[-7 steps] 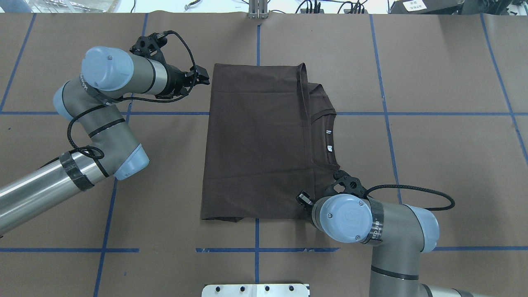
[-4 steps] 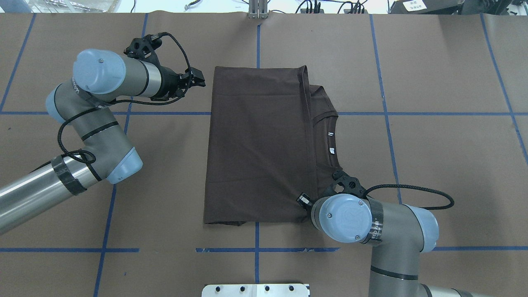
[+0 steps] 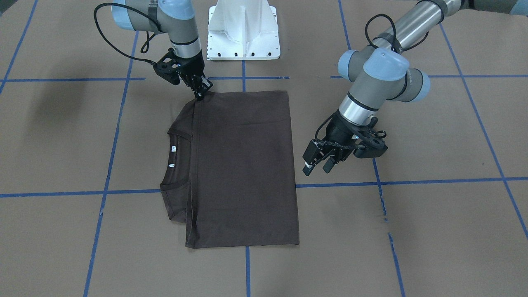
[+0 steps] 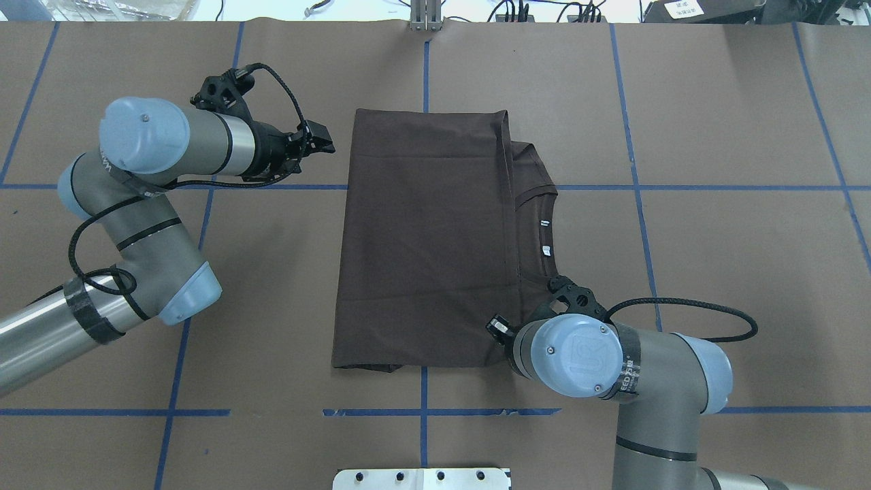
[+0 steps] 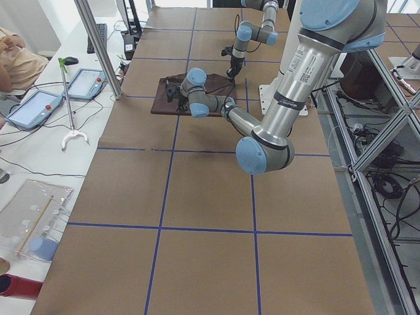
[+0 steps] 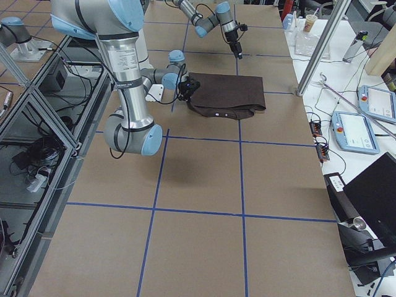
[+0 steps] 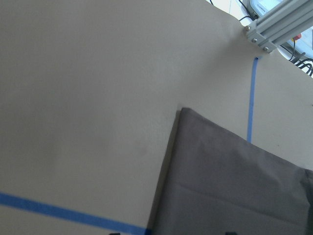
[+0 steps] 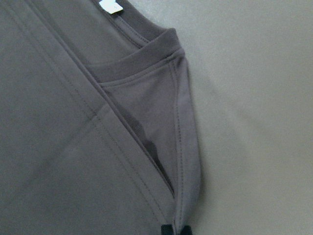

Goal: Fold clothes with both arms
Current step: 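Lower the left gripper to the shirt's near corner beside the right gripper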

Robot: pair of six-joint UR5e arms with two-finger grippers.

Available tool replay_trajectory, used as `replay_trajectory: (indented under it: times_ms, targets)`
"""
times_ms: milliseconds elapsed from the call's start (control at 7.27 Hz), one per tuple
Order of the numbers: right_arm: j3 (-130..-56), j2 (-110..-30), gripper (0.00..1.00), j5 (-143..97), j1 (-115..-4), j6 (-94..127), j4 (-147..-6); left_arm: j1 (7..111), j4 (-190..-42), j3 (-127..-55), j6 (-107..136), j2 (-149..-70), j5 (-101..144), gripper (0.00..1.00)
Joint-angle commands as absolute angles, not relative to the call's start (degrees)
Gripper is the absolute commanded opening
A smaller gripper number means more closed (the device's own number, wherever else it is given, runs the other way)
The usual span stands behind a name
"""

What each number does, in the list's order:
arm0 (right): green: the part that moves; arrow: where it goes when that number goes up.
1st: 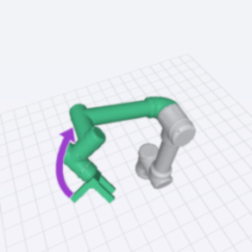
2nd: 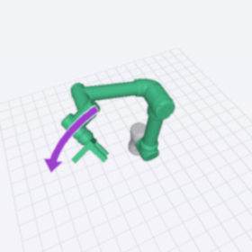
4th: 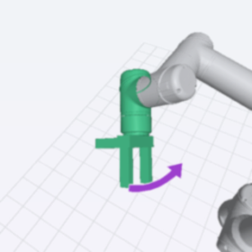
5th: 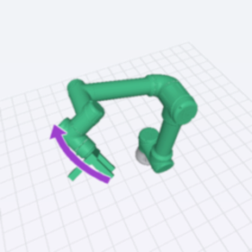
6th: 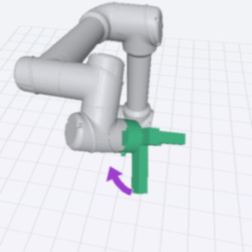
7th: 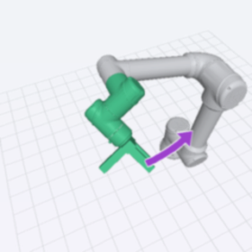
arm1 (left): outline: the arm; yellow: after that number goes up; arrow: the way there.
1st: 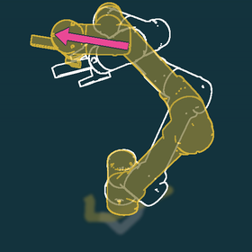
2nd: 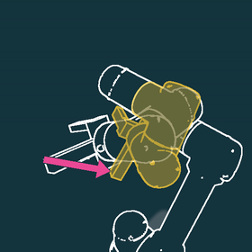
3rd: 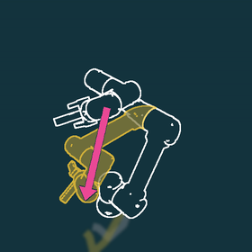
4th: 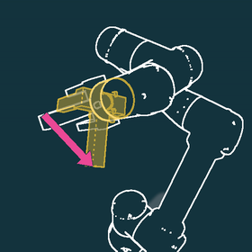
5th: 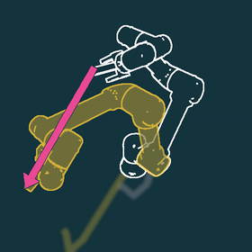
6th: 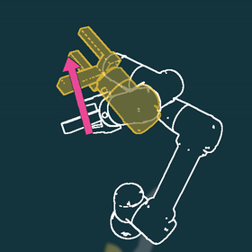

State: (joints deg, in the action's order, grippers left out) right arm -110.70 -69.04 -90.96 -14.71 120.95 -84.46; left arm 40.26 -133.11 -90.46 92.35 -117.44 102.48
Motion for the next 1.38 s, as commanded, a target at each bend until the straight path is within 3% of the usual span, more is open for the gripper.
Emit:
replay_trajectory:
  times_ms: [0,275,825,1238]
  targets:
    - [-112.75,-70.04,0.00,-91.41,-14.85,120.94,-84.46,31.61,-122.86,-103.12,97.54,-112.34,95.41,0.77]
    - [-112.85,-70.05,0.00,-91.49,-15.29,120.41,-84.46,24.11,-114.27,-108.89,104.55,-111.18,91.86,0.74]
    - [-112.50,-70.31,0.00,-91.41,-15.64,119.45,-84.46,13.73,-112.07,-109.86,113.98,-106.97,88.27,0.65]
    - [-112.59,-70.31,0.00,-91.41,-15.64,119.36,-84.46,12.39,-111.71,-109.25,114.26,-107.58,87.98,0.61]
